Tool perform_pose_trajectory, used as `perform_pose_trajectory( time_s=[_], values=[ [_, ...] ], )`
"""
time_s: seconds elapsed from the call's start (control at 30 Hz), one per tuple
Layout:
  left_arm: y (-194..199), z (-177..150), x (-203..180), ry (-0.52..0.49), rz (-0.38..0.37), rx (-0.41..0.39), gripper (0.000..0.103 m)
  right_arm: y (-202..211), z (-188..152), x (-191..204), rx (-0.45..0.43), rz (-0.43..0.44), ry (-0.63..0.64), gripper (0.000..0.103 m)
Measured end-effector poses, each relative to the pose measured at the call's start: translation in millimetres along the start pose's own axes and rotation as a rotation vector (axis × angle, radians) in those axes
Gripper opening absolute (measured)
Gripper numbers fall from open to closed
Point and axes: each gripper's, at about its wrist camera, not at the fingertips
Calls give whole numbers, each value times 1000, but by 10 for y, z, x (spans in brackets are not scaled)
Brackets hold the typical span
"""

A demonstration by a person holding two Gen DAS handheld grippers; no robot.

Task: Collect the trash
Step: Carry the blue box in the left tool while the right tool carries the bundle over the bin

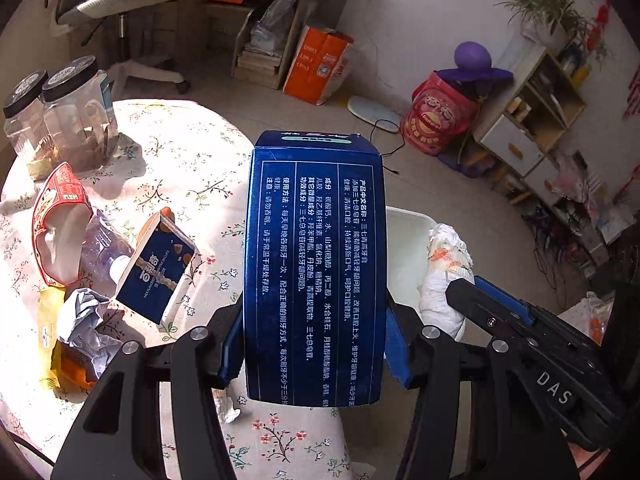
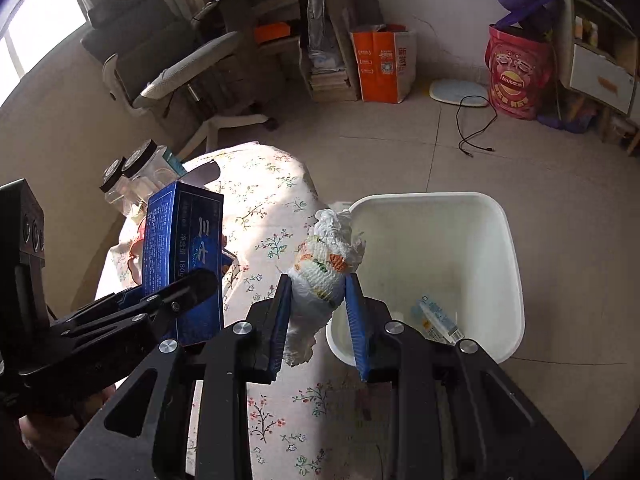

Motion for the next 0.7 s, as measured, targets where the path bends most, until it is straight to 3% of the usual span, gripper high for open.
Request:
perform_pose_trajectory(
  time_s=[0.27,0.37,0.7],
  values=[
    [-623,58,-470,-4,-140,81,56,94,82,-557,-65,-136,-153,26],
    [-824,63,-581,5,-186,101,56,112,96,-689,-87,-150,-205,26],
    [-1234,95,-639,15,-171,148,57,-135,150,-813,-41,-170,-259,26]
  ],
)
Point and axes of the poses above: each gripper's, at about its wrist camera, not at the fingertips, and y roughly against the way its jaws point, x to its left, z to its top, and after that the axes turned 3 degrees about -y, right-handed
